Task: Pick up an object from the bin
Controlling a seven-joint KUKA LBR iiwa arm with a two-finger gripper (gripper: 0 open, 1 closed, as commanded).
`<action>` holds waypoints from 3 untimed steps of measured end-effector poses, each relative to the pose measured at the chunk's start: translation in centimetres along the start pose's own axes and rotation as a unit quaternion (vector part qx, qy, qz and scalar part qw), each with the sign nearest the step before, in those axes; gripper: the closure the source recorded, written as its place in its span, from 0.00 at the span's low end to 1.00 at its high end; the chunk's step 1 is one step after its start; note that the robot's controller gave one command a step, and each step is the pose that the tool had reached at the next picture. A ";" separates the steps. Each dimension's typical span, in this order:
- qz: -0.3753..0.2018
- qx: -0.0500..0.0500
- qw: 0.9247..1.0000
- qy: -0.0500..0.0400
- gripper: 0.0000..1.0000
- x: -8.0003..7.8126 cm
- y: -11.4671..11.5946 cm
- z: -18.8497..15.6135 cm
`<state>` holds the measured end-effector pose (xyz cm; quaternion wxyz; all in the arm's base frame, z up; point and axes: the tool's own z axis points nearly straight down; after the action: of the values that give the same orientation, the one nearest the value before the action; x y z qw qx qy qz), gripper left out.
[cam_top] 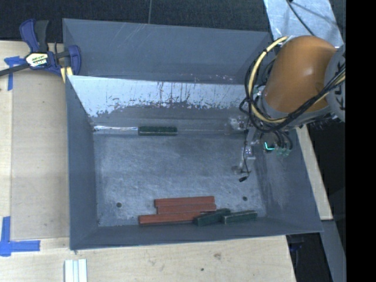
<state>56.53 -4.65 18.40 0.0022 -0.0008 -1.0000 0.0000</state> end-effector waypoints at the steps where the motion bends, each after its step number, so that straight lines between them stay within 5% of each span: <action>1: -0.056 0.000 0.998 0.001 0.00 4.6 -0.6 6.8; 2: -0.099 0.001 0.995 -0.006 0.00 7.2 2.2 9.2; 3: -0.102 0.000 0.995 -0.005 0.00 8.0 5.8 6.3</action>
Offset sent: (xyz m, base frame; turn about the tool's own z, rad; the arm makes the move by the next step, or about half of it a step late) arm -0.0445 -0.0054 -0.0645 -0.1129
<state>48.53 1.13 12.10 -0.0032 0.1007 -0.9949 -0.0005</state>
